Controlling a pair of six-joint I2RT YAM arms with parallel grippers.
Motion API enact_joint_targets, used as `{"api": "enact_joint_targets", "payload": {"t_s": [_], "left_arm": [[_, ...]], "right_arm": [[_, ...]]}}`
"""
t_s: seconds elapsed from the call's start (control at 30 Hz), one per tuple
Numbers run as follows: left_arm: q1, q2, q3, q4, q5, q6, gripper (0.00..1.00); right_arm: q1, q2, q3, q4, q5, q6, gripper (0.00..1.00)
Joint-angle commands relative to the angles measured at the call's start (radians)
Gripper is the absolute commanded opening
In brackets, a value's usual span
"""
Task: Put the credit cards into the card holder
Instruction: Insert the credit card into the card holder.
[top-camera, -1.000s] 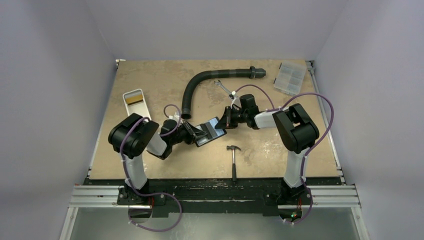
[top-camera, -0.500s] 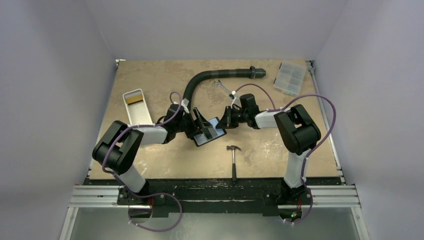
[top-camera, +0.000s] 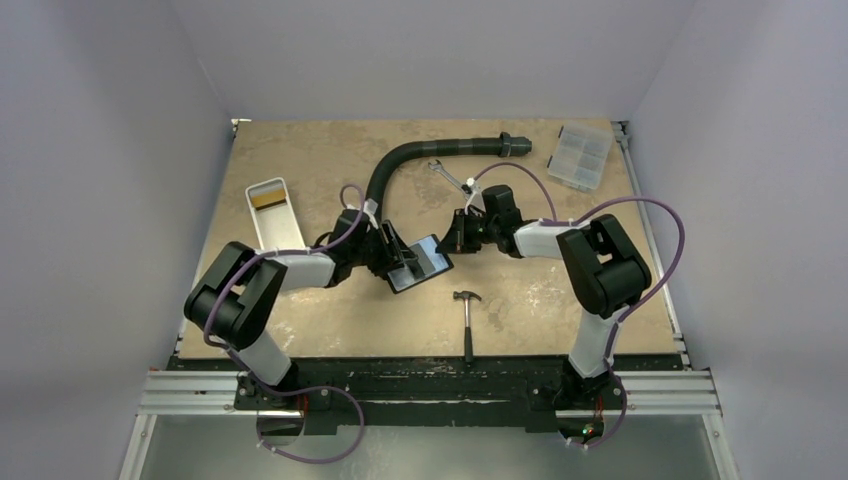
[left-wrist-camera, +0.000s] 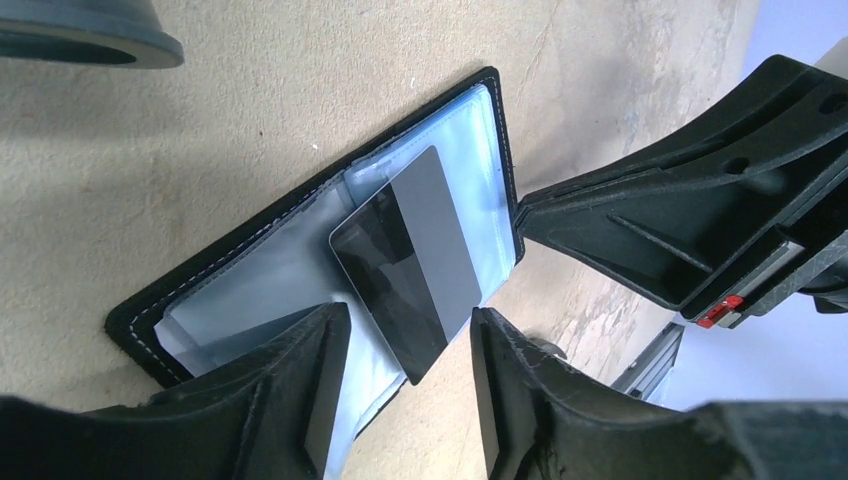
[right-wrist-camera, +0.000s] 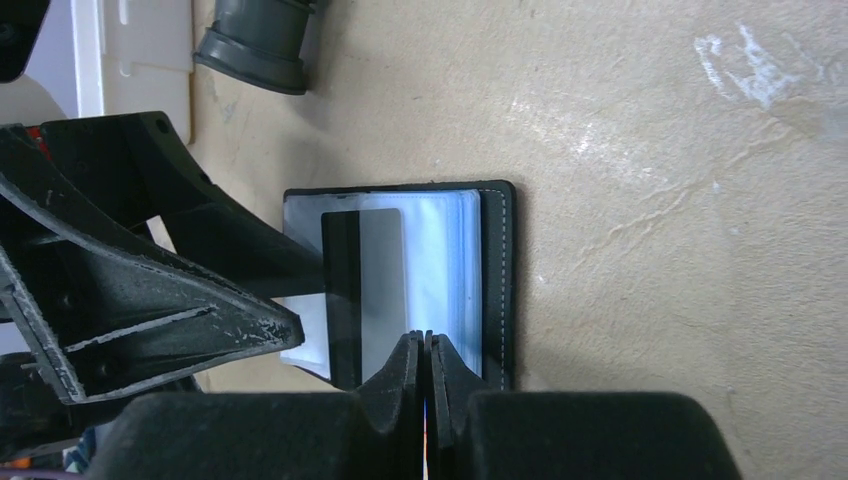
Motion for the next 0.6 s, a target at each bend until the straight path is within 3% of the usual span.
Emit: {"api": "enact_joint_targets", "payload": {"t_s": [0.0,0.33,0.57], "left_arm": [[-0.028,0.052,0.008,-0.064,-0.039,0.031,0.50],[-0.052,0.121,0.063,-0.047,-0.043,0.035,0.34],[-0.077,0.179,0.134,-0.058,-0.040,0.043,0.35]], "right_arm": [[0.001,-0.034,-0.005,-0.019,0.048,-0.035,0.02],[0.001,0.014,0.010,-0.022,0.040,-0.037,0.02],[0.001,0.030,0.009,0.003,-0.003,-0.024,0.01]]}}
